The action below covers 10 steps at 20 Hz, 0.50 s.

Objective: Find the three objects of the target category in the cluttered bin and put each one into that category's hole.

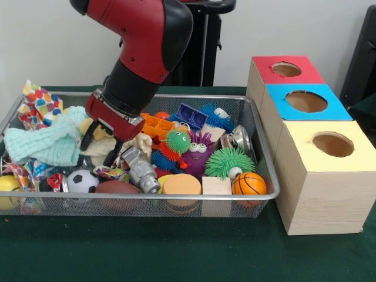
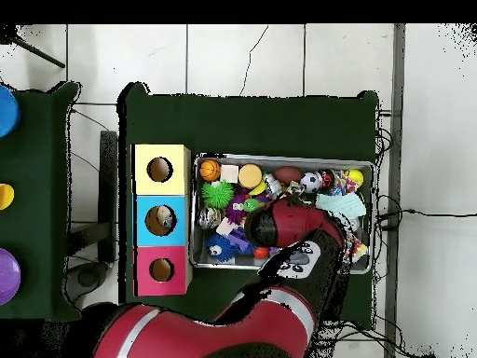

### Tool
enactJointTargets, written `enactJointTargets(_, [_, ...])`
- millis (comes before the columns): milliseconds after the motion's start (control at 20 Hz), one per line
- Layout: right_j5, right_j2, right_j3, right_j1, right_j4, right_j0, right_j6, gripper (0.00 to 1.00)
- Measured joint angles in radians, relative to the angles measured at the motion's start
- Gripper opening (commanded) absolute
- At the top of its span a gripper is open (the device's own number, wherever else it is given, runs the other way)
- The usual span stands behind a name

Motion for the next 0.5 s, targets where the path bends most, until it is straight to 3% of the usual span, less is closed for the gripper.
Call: enactJointTargets(500, [0.0, 0.047, 0.0, -0.028, -0.023, -0.042, 0.0, 1.0])
